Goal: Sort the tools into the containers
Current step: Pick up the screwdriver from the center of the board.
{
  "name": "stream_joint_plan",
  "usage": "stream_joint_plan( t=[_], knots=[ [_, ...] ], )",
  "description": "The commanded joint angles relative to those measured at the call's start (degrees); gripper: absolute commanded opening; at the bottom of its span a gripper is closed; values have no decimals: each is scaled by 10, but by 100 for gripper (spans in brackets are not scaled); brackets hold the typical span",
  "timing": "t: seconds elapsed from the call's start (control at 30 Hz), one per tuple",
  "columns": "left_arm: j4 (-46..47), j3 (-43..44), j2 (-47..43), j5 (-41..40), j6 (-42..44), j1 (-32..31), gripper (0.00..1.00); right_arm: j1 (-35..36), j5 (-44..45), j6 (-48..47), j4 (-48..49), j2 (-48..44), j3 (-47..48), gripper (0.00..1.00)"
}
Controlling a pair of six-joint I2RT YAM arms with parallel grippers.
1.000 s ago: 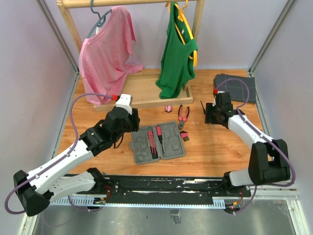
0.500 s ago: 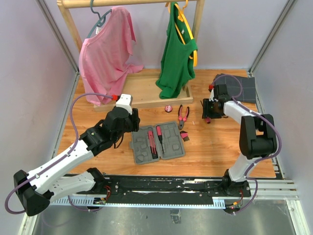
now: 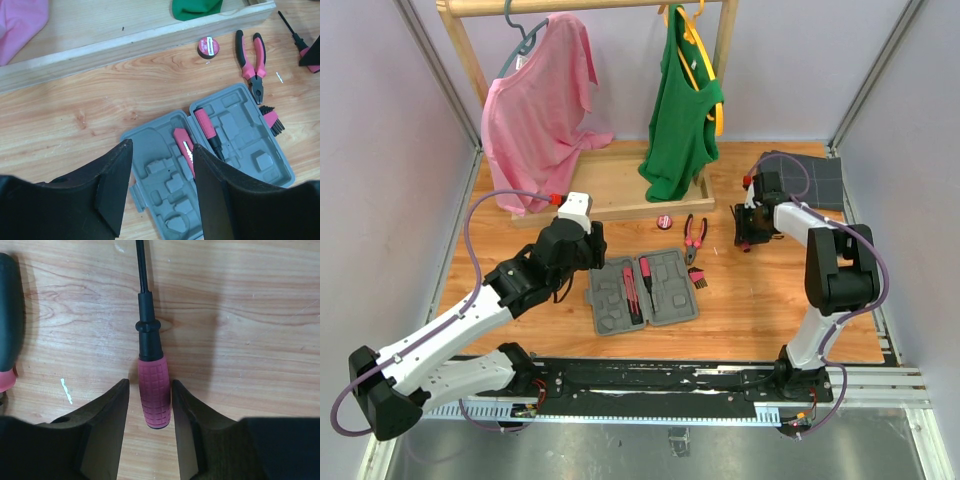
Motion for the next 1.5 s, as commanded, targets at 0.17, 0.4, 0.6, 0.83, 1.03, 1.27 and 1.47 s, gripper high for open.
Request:
stream_joint_plan(
  t=[0.17, 0.4, 0.6, 0.83, 1.03, 1.27, 1.47],
  knots=[
    [-1, 5, 2, -9, -1, 3, 56, -9, 15, 3, -24, -12, -5, 24],
    [2, 6, -3, -9, -2, 3, 56, -9, 29, 32, 16, -149, -69, 13],
    [18, 2, -26, 7, -6, 3, 57, -8, -26, 103, 113, -323, -182, 7],
    [83, -19, -94, 60, -46, 3, 67, 16, -115, 169, 176, -498, -278, 3],
    [154, -25, -115, 113, -72, 3, 70, 79, -215, 313, 305, -587, -357, 1],
    [199, -29, -110, 162, -91, 3, 73, 275, -115, 335, 355, -620, -372, 2],
    [225, -38, -94, 188, -106, 3, 73, 408, -55, 341, 446, -575, -377, 2]
  ],
)
